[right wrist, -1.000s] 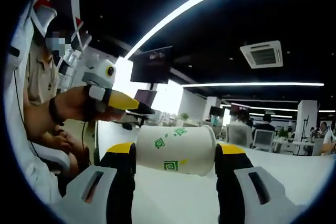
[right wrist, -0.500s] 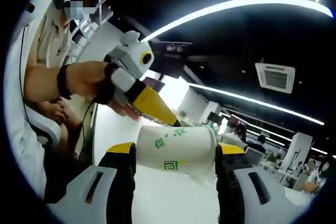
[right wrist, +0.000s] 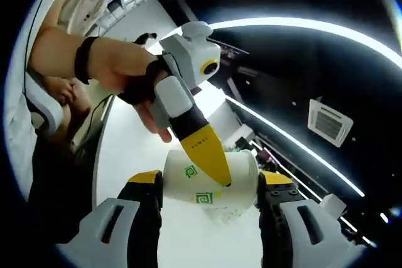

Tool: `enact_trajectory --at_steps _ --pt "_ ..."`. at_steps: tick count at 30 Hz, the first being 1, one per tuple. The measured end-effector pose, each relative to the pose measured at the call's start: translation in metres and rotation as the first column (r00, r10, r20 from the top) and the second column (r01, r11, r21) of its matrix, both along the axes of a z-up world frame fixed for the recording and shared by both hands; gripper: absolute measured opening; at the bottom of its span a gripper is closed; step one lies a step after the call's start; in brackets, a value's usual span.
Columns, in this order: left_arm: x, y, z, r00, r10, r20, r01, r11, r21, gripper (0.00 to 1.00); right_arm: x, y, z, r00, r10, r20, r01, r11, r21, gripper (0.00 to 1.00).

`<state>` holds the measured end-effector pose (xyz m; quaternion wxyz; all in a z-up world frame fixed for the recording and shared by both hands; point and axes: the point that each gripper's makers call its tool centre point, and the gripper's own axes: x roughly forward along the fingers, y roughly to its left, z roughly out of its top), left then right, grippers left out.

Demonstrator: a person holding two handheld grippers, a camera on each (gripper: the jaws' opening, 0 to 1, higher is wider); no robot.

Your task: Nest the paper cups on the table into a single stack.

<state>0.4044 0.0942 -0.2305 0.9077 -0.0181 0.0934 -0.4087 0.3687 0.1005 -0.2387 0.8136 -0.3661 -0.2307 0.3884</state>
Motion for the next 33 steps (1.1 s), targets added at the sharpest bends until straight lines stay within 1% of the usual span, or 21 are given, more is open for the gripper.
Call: enact_trajectory --at_steps 1,4,9,18,22,25,28,30,33 --pt "-0.0003 -0.0001 -0.0005 1.000 0.000 0.000 0.000 1.000 0.004 0.47 -0.0003 0.0006 -0.0008 1.000 -0.002 0.008 0.002 1.000 -0.008 0.63" --pt "-0.0005 0.0000 -0.0002 1.000 0.001 0.002 -0.001 1.000 0.009 0.46 -0.0005 0.0024 -0.0012 0.998 -0.012 0.059 0.016 0.998 -0.055 0.63" --pt "-0.0021 -0.0015 -0.0008 1.000 0.000 0.003 0.000 1.000 0.016 0.47 -0.0022 0.0053 -0.0016 0.992 -0.019 0.121 0.032 0.994 -0.109 0.63" --pt "-0.0033 -0.0030 -0.0040 1.000 0.001 0.007 -0.002 1.000 0.024 0.47 -0.0044 0.0087 -0.0015 0.985 -0.017 0.169 0.043 0.987 -0.156 0.63" --pt "-0.0017 -0.0012 -0.0040 1.000 0.004 0.008 -0.004 1.000 0.021 0.46 -0.0048 0.0090 -0.0016 0.983 -0.019 0.180 0.050 0.984 -0.170 0.63" --pt "-0.0015 -0.0005 -0.0028 1.000 0.005 0.014 -0.006 1.000 0.016 0.45 -0.0050 0.0088 -0.0006 0.984 -0.019 0.179 0.049 0.985 -0.168 0.63" --pt "-0.0029 -0.0011 -0.0036 1.000 0.007 0.015 -0.007 1.000 0.013 0.44 -0.0052 0.0092 -0.0008 0.986 -0.015 0.165 0.042 0.986 -0.159 0.63" --pt "-0.0033 -0.0010 -0.0049 1.000 0.008 0.014 -0.008 1.000 0.015 0.43 -0.0044 0.0095 -0.0020 0.990 -0.013 0.142 0.034 0.988 -0.151 0.63" --pt "-0.0036 -0.0010 -0.0061 1.000 0.012 0.015 -0.012 1.000 0.011 0.43 -0.0040 0.0092 -0.0025 0.991 -0.011 0.135 0.030 0.989 -0.144 0.64"
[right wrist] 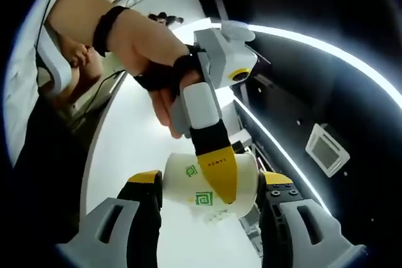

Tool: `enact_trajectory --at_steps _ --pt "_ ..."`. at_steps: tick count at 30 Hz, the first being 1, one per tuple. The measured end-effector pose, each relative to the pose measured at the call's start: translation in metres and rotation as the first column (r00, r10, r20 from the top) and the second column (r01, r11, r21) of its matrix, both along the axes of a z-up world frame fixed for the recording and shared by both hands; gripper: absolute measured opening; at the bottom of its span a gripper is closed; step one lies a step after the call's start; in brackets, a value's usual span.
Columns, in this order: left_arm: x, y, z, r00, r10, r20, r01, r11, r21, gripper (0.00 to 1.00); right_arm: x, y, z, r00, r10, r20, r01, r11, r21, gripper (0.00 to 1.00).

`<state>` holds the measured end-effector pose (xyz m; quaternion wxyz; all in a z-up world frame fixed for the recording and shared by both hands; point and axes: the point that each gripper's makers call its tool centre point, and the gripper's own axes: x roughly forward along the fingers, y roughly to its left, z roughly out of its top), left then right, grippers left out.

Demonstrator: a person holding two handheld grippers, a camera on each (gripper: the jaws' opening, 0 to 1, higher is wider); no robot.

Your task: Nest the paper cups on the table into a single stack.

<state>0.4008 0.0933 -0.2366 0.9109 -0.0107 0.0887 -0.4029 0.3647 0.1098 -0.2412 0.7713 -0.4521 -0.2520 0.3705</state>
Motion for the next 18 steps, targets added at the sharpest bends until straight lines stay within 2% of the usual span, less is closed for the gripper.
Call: enact_trajectory --at_steps 2,5,7,9,11,12,14,15,16,18 --pt "0.000 0.001 0.001 1.000 0.002 0.002 -0.002 1.000 -0.008 0.43 0.002 -0.003 0.000 1.000 -0.005 -0.021 0.006 1.000 0.022 0.64" --pt "0.002 0.005 0.003 1.000 0.013 0.009 -0.013 1.000 -0.017 0.43 0.005 -0.009 0.002 0.996 0.011 -0.086 -0.002 0.995 0.102 0.65" --pt "0.004 0.009 0.005 1.000 0.024 0.016 -0.024 0.999 -0.029 0.42 0.007 -0.013 0.001 0.986 0.040 -0.161 -0.013 0.986 0.165 0.67" --pt "0.006 0.011 0.006 0.999 0.030 0.019 -0.029 0.999 -0.036 0.42 0.008 -0.015 0.001 0.963 0.095 -0.253 -0.029 0.967 0.252 0.72" --pt "0.007 0.014 0.008 0.998 0.044 0.033 -0.042 0.997 -0.057 0.42 0.007 -0.016 0.002 0.929 0.161 -0.333 -0.042 0.940 0.339 0.75" --pt "0.008 0.015 0.009 0.998 0.050 0.040 -0.047 0.997 -0.066 0.42 0.007 -0.018 0.002 0.906 0.200 -0.374 -0.045 0.921 0.386 0.76" --pt "0.009 0.017 0.012 0.997 0.061 0.056 -0.056 0.994 -0.089 0.42 0.006 -0.019 0.002 0.844 0.290 -0.451 -0.046 0.877 0.478 0.75" --pt "0.010 0.019 0.014 0.995 0.067 0.071 -0.059 0.993 -0.104 0.42 0.007 -0.020 0.001 0.806 0.330 -0.492 -0.032 0.853 0.520 0.73" --pt "0.011 0.020 0.016 0.994 0.074 0.083 -0.064 0.991 -0.119 0.42 0.008 -0.022 0.002 0.761 0.389 -0.518 -0.019 0.813 0.583 0.71" --pt "0.011 0.022 0.020 0.992 0.086 0.089 -0.072 0.985 -0.156 0.42 0.011 -0.024 -0.001 0.724 0.428 -0.540 0.004 0.782 0.624 0.70"
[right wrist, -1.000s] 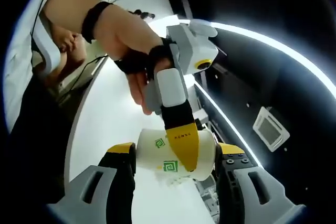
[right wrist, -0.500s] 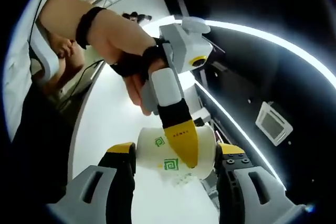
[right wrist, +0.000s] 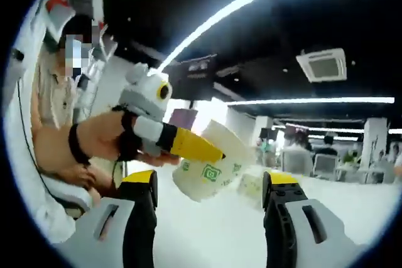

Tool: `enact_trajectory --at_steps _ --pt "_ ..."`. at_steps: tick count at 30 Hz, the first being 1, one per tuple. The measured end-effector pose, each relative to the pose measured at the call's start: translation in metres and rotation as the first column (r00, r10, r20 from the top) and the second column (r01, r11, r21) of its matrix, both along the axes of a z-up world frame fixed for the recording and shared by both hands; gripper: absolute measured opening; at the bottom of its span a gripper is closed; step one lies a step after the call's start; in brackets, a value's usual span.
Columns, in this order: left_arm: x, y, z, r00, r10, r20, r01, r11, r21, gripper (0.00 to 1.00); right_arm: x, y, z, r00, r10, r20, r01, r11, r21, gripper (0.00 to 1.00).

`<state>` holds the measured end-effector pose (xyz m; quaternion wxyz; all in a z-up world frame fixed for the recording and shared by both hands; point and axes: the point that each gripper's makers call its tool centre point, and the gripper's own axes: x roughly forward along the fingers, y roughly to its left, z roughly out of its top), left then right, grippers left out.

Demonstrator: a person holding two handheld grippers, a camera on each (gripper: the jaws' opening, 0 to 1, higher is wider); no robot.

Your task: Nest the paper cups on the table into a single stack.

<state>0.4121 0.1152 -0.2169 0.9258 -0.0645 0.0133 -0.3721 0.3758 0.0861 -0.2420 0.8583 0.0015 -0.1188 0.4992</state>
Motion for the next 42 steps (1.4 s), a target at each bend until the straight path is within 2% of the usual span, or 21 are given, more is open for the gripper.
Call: enact_trajectory --at_steps 1,4,6,9,12,19,33,42 --pt "0.000 0.001 0.002 1.000 0.003 0.002 -0.003 1.000 -0.021 0.42 0.002 0.000 -0.003 1.000 0.003 -0.030 -0.003 1.000 0.017 0.70" --pt "-0.002 -0.001 0.004 1.000 0.009 0.004 -0.009 0.998 -0.060 0.42 0.006 0.006 -0.019 0.999 -0.030 -0.034 0.028 0.998 -0.059 0.70" --pt "-0.003 -0.003 0.004 1.000 0.021 0.010 -0.020 0.998 -0.065 0.42 0.005 0.011 -0.022 0.999 -0.018 -0.046 0.015 0.998 -0.056 0.70" --pt "-0.004 -0.008 0.002 0.999 0.033 0.026 -0.032 0.997 -0.064 0.42 0.000 0.018 -0.022 0.999 -0.004 -0.054 0.002 0.999 -0.039 0.69" --pt "-0.003 -0.011 -0.002 0.999 0.037 0.028 -0.035 0.997 -0.067 0.42 0.002 0.022 -0.021 0.998 -0.026 -0.057 0.025 1.000 -0.019 0.68" --pt "-0.006 -0.016 -0.009 0.999 0.031 0.015 -0.030 0.997 -0.067 0.42 0.009 0.018 -0.022 0.996 -0.062 -0.070 0.064 0.997 0.030 0.58" --pt "-0.010 -0.013 -0.014 0.999 0.032 0.010 -0.031 0.997 -0.065 0.42 0.021 0.007 -0.030 0.991 -0.120 -0.062 0.120 0.993 -0.008 0.54" --pt "-0.009 -0.012 -0.016 0.999 0.033 0.002 -0.033 0.997 -0.065 0.41 0.025 0.004 -0.031 0.990 -0.129 -0.054 0.128 0.992 -0.018 0.53"
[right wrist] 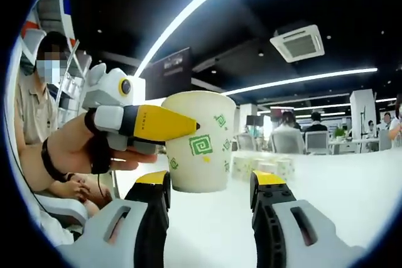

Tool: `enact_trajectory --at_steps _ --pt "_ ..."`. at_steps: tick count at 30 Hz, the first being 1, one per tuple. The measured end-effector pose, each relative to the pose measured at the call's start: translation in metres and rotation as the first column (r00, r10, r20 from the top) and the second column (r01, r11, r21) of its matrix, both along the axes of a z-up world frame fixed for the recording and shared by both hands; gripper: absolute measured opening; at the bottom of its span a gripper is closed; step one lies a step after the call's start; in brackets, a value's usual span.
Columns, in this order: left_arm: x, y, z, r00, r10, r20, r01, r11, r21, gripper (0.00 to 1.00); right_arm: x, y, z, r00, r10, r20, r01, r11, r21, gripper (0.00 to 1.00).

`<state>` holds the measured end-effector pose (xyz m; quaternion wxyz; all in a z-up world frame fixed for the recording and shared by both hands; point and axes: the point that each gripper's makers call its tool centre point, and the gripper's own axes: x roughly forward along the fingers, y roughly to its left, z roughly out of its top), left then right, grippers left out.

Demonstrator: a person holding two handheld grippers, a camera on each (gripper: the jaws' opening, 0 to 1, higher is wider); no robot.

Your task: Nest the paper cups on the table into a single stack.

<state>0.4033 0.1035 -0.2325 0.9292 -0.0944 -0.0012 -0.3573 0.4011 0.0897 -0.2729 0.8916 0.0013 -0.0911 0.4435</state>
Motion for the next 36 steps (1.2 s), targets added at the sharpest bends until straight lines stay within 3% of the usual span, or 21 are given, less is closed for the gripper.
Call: enact_trajectory --at_steps 10,17,22,29,36 --pt "0.001 -0.002 -0.002 1.000 0.008 0.007 -0.008 1.000 0.010 0.40 -0.009 0.011 0.007 0.999 0.020 0.042 -0.018 0.999 -0.038 0.55" --pt "-0.002 -0.008 -0.004 1.000 -0.005 0.010 0.005 0.999 0.033 0.43 -0.007 0.007 0.007 0.998 0.003 0.062 0.000 0.999 -0.053 0.43" --pt "-0.002 -0.011 -0.004 1.000 -0.015 0.018 0.014 0.998 0.057 0.46 -0.007 0.006 0.009 0.998 0.002 0.066 0.000 0.999 -0.034 0.42" --pt "-0.001 -0.006 0.009 0.999 -0.017 0.044 0.015 0.999 0.040 0.55 -0.010 0.006 0.012 0.996 0.011 0.083 -0.009 1.000 -0.026 0.42" --pt "-0.001 -0.004 0.013 0.999 -0.031 0.041 0.031 0.999 0.013 0.55 -0.016 0.011 0.013 0.994 0.039 0.100 -0.037 0.999 -0.021 0.42"
